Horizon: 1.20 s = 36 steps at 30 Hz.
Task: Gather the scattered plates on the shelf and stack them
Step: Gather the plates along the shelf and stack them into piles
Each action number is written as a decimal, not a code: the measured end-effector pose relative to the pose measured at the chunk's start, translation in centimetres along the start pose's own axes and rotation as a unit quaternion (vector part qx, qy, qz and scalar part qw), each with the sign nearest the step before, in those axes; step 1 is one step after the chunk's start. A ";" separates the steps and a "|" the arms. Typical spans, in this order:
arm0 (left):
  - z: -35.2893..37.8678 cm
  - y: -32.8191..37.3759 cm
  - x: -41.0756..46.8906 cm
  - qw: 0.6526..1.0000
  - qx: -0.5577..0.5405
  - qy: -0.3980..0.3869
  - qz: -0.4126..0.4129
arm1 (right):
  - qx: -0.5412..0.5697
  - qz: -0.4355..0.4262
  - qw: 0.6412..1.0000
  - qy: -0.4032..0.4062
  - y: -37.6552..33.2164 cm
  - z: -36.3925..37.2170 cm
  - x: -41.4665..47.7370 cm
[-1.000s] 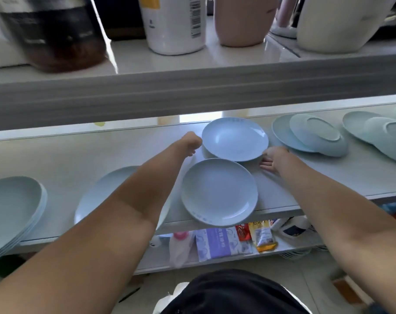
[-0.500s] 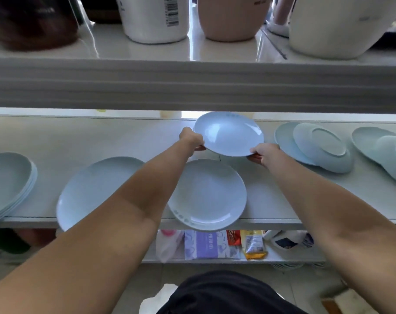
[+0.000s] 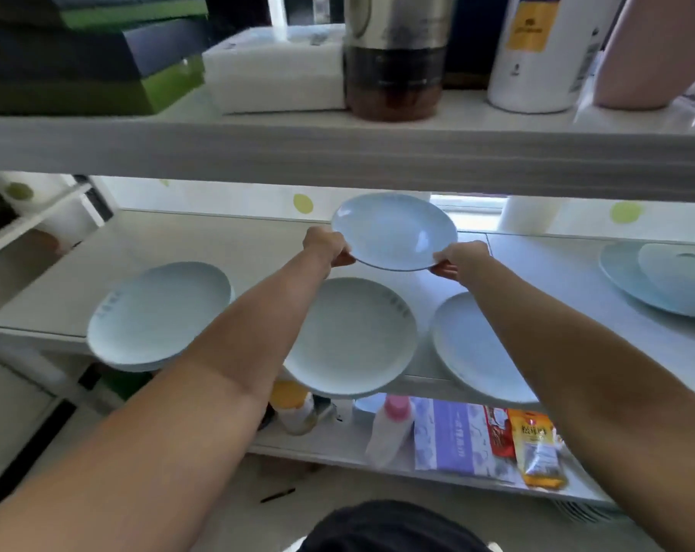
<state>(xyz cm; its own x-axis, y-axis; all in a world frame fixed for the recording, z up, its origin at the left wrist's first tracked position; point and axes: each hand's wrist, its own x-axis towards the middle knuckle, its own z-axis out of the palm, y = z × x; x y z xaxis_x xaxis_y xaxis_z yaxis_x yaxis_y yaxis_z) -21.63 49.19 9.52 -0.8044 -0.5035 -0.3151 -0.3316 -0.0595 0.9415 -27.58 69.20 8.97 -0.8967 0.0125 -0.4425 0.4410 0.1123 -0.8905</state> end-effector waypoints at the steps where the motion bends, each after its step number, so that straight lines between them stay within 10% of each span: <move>1: -1.8 -0.1 0.1 1.000 -0.002 0.006 0.001 | 0.009 0.002 1.000 0.000 0.1 1.6 -0.8; 17: -23.2 -4.0 -2.8 0.985 -0.057 0.161 -0.036 | -0.067 -0.009 0.989 -0.128 4.1 20.9 -9.0; 36: -31.6 -8.7 -5.5 0.936 0.250 0.235 -0.080 | -0.390 -0.159 0.892 -0.164 7.9 29.1 -13.4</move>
<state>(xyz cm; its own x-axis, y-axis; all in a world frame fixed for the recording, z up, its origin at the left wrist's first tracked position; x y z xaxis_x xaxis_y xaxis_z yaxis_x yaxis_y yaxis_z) 1.29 25.24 6.83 -0.4587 -0.8529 -0.2491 -0.7128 0.1858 0.6763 -10.90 40.97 4.76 -0.8558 -0.4205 -0.3014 -0.1102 0.7173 -0.6880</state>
